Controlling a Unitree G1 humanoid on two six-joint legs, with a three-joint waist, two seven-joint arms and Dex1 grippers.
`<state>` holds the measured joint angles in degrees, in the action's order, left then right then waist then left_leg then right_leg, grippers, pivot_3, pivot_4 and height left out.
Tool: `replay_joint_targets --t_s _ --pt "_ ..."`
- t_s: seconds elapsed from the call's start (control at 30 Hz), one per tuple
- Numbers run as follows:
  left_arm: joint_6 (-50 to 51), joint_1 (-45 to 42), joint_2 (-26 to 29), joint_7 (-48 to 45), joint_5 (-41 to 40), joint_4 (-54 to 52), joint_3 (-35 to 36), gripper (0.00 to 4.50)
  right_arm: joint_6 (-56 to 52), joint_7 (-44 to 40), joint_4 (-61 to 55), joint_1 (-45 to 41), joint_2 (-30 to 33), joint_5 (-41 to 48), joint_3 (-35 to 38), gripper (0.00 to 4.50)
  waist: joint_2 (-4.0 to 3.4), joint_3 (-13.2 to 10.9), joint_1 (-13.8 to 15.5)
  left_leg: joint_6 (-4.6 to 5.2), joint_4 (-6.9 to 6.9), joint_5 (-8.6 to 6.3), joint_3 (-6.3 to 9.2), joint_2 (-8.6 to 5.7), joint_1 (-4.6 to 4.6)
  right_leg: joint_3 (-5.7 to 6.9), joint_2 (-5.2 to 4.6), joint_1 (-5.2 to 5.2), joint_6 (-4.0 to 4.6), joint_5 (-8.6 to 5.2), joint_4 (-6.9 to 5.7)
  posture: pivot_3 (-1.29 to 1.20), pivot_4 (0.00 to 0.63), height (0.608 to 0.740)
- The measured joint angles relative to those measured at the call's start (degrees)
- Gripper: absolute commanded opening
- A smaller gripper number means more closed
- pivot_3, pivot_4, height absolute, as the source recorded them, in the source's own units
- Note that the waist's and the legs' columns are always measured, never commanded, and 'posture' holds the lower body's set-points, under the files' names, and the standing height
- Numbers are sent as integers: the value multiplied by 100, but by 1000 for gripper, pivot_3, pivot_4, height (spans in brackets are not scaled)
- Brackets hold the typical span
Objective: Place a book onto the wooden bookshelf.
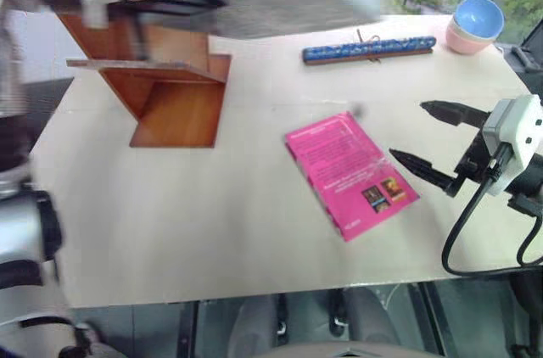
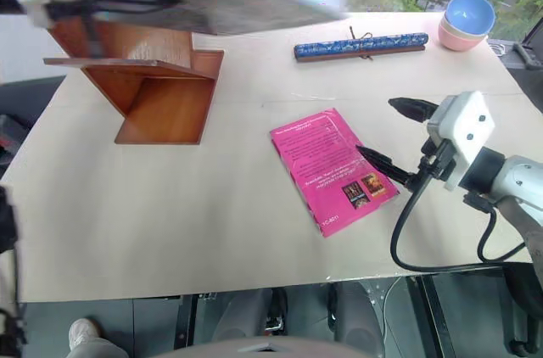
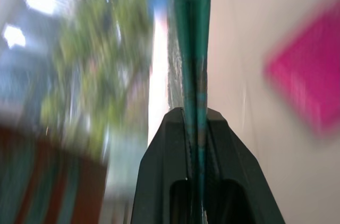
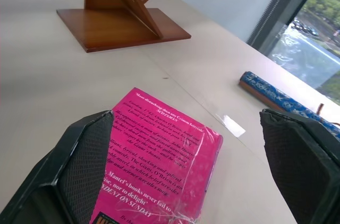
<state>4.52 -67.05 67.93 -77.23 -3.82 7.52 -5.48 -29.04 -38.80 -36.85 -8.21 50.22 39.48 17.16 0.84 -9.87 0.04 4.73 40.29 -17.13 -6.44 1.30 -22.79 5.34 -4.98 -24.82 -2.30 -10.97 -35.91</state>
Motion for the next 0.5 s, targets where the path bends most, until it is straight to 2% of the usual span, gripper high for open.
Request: replay_joint_targets --t_s 0.1,0.2,0.27,0.47,0.5 --pt "-728 -12 516 -42 883 705 -298 14 189 -159 250 -272 -107 -160 -215 4500 13 -12 79 5 3 -3 1 -1 -10 2 -6 -2 -1 0 4 0 150 738" --pt "-1087 205 697 1 1215 863 -418 14 306 -232 443 -674 -210 -323 -522 4500 16 -15 72 9 6 -5 -2 0 -8 -1 -10 -1 -1 0 6 0 150 738" --pt "-943 519 663 9 1384 916 -508 14 383 -328 583 -999 -324 -443 -770 4500 14 -21 -12 7 6 -4 -16 12 -8 -13 4 -15 -1 0 -8 0 150 738" --pt "-478 650 653 -76 1384 892 -391 14 429 -468 700 -1491 -458 -551 -1038 4500 13 -21 -72 4 10 -1 -47 16 6 -47 4 -33 -1 -1 -50 0 150 738" --pt "-421 663 653 -91 1372 888 -380 413 428 -472 700 -1521 -478 -547 -1051 4500 13 -20 -79 4 11 -1 -52 16 7 -52 3 -35 -1 -1 -53 0 150 738"
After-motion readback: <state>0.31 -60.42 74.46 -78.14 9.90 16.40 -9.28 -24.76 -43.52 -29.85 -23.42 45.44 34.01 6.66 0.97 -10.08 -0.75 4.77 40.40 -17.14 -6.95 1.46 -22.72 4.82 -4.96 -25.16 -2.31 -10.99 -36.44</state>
